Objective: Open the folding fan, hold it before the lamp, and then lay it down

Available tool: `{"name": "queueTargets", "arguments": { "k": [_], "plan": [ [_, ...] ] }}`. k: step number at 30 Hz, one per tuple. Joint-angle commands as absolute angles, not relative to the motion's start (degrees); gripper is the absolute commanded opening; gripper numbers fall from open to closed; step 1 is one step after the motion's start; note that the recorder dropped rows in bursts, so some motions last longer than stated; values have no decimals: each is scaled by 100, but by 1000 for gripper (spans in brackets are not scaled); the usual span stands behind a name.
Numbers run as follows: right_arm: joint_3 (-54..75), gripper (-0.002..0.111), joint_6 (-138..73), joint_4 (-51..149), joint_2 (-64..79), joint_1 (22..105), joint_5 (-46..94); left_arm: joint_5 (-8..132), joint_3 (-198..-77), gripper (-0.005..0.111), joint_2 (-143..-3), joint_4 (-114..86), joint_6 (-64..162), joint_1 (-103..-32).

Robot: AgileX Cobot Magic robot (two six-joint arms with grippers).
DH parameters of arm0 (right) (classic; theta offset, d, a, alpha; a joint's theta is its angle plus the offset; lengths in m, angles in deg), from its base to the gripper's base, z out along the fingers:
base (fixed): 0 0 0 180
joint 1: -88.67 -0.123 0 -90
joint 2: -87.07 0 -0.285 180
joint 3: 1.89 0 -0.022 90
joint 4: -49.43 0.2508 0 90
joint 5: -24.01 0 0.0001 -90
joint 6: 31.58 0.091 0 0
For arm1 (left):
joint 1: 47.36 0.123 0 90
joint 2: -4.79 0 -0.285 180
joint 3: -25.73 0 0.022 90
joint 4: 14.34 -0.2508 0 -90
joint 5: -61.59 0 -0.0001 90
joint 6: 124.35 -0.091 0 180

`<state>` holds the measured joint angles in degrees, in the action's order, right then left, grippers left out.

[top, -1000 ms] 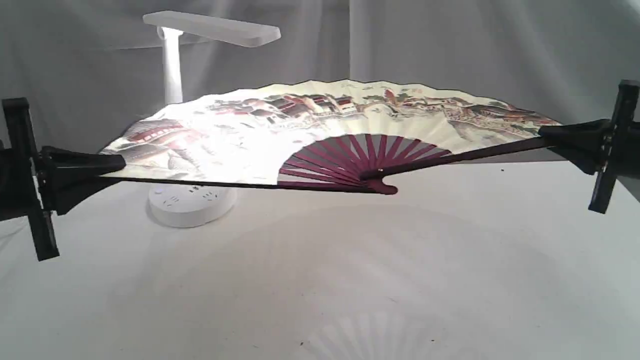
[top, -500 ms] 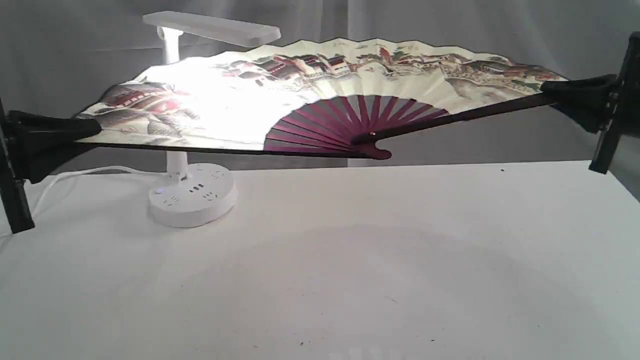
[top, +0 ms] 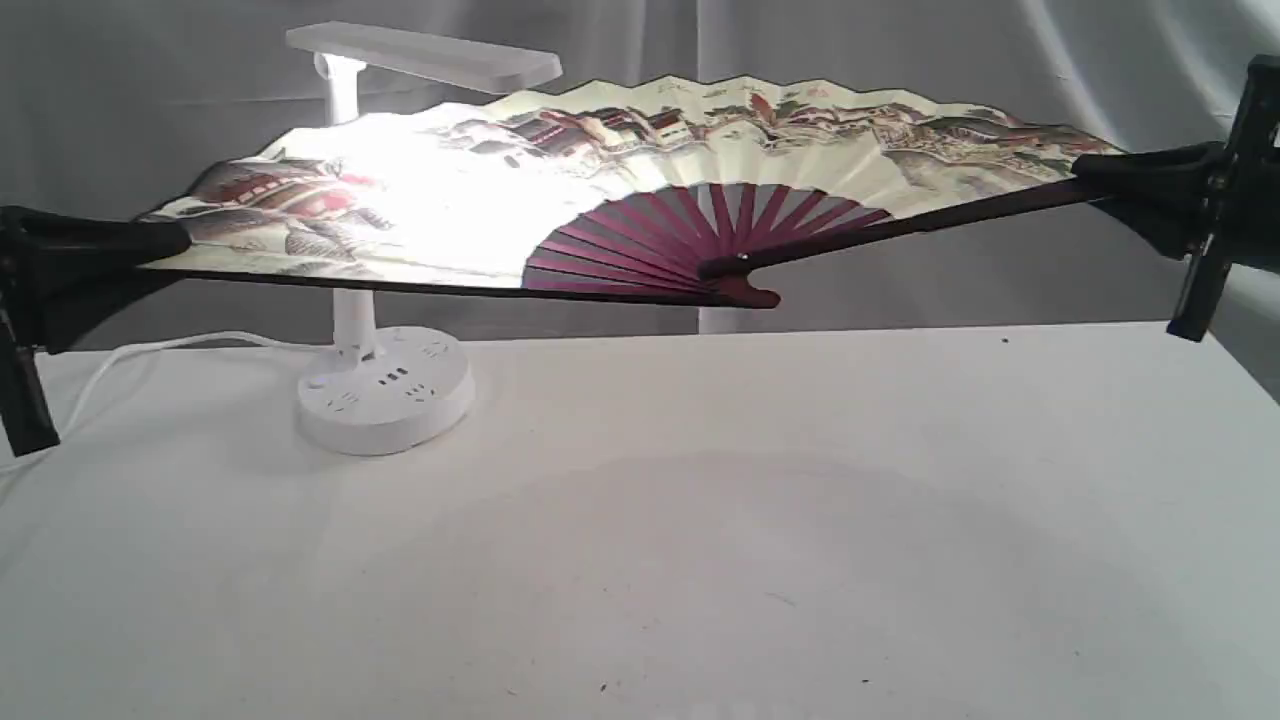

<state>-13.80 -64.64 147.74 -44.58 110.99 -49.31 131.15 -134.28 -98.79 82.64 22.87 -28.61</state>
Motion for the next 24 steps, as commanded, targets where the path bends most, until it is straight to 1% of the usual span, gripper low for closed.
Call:
{"name": "queueTargets", "arguments": {
  "k": [1, 24],
  "plan": [
    [-1413, 0, -6618, 14937, -4414, 11138, -4595, 13156, -13464, 0, -9696, 8561, 2457, -2789],
    [-1413, 0, -6880, 14937, -4399, 11138, -4595, 12946, -13464, 0, -9579, 8511, 2513, -2789]
  ]
}}
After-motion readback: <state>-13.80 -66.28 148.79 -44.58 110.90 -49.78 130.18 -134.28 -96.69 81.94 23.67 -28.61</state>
